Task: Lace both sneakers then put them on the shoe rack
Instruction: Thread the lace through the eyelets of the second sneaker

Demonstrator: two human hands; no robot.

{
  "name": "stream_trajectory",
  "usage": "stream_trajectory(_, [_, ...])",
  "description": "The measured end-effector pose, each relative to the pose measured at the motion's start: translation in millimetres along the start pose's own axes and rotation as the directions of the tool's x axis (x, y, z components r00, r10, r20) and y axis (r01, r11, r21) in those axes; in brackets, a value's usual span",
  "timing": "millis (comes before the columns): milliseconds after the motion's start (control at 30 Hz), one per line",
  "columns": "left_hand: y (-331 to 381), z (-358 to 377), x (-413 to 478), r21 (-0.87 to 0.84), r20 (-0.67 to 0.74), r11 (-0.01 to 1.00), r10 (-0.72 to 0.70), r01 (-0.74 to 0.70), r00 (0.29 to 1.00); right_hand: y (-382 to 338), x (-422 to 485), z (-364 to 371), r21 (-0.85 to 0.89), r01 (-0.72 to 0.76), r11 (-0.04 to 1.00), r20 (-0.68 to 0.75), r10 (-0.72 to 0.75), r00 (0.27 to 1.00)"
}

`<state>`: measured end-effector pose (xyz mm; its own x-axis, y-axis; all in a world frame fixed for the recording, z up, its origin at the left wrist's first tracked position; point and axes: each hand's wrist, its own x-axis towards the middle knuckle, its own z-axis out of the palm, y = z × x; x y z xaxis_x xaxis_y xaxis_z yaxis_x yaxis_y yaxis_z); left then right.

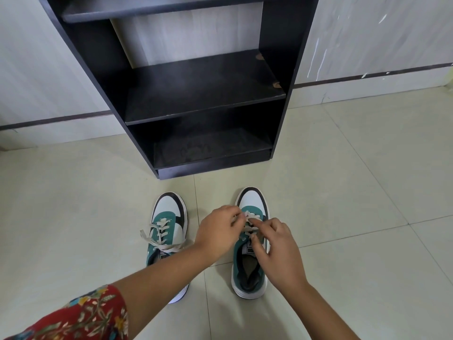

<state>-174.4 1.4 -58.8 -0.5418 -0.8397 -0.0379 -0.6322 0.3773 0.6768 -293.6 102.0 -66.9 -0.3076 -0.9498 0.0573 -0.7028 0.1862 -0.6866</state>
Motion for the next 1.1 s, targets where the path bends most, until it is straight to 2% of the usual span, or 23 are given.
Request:
stream_trajectory(67, [0, 0, 1, -0.098, 0.122, 0.988, -0.107, 0.119, 0.987, -1, 0, 4, 0.004, -0.017, 1.000, -0.004, 0.017, 1.000])
stream_trajectory(200, [4, -4, -1, -0.275, 0.245, 0.946, -0.104, 0.171, 0.964, -2, -1, 8, 0.111, -0.077, 0.991, 0.054, 0.071, 0.996])
stream_trajectory(267, [5, -4, -3, -0.264, 0.240, 0.957, -0.054, 0.118, 0.969, -4, 2, 7, 0.190, -0.123, 0.974, 0.076, 0.110, 0.991])
stream_trajectory(367, [7, -8, -6, -0.254, 0.098, 0.966, -0.021, 0.045, 0.995, -4, 7, 1, 0.365, -0.179, 0.913, 0.053, 0.172, 0.984])
stream_trajectory(467, [3, -18, -4, -0.199, -0.014, 0.980, -0.010, 0.007, 1.000, -6, 13, -13, 0.560, -0.222, 0.798, 0.038, 0.243, 0.969])
stream_trajectory(567, [-11, -25, -1, -0.089, -0.024, 0.996, -0.002, -0.001, 1.000, 4, 23, -32, 0.761, -0.308, 0.571, 0.098, 0.367, 0.925])
stream_trajectory(633, [-19, -24, -1, 0.017, -0.009, 1.000, -0.008, 0.008, 1.000, 13, 24, -40, 0.799, -0.378, 0.468, 0.144, 0.462, 0.875])
stream_trajectory(667, [-22, -23, -2, 0.076, -0.014, 0.997, -0.005, 0.006, 1.000, 19, 24, -40, 0.780, -0.407, 0.475, 0.138, 0.504, 0.853])
stream_trajectory(767, [-33, -20, -4, 0.260, -0.016, 0.966, 0.000, 0.004, 1.000, 35, 18, -42, 0.571, -0.452, 0.685, 0.018, 0.540, 0.842])
stream_trajectory(833, [-43, -20, -3, 0.447, 0.067, 0.895, -0.034, 0.000, 0.997, 47, 13, -43, 0.265, -0.488, 0.832, -0.058, 0.519, 0.853])
stream_trajectory(867, [-48, -21, -3, 0.530, 0.137, 0.848, -0.069, -0.014, 0.988, 54, 10, -43, 0.065, -0.507, 0.859, -0.086, 0.511, 0.855])
stream_trajectory(933, [-56, -20, -3, 0.671, 0.288, 0.737, -0.154, -0.085, 0.945, 62, 7, -43, -0.293, -0.513, 0.807, -0.075, 0.516, 0.853])
stream_trajectory(1000, [-60, -15, -5, 0.743, 0.382, 0.648, -0.207, -0.166, 0.901, 65, 4, -41, -0.576, -0.434, 0.692, 0.058, 0.564, 0.824])
stream_trajectory(1033, [-61, -12, -7, 0.729, 0.407, 0.658, -0.199, -0.186, 0.891, 68, 1, -38, -0.674, -0.349, 0.651, 0.141, 0.577, 0.805])
stream_trajectory(1067, [-61, -8, -8, 0.672, 0.416, 0.718, -0.165, -0.180, 0.894, 71, 0, -34, -0.704, -0.279, 0.653, 0.209, 0.567, 0.797])
stream_trajectory(1100, [-59, -6, -9, 0.572, 0.401, 0.806, -0.113, -0.152, 0.909, 72, 0, -29, -0.658, -0.242, 0.713, 0.258, 0.515, 0.817])
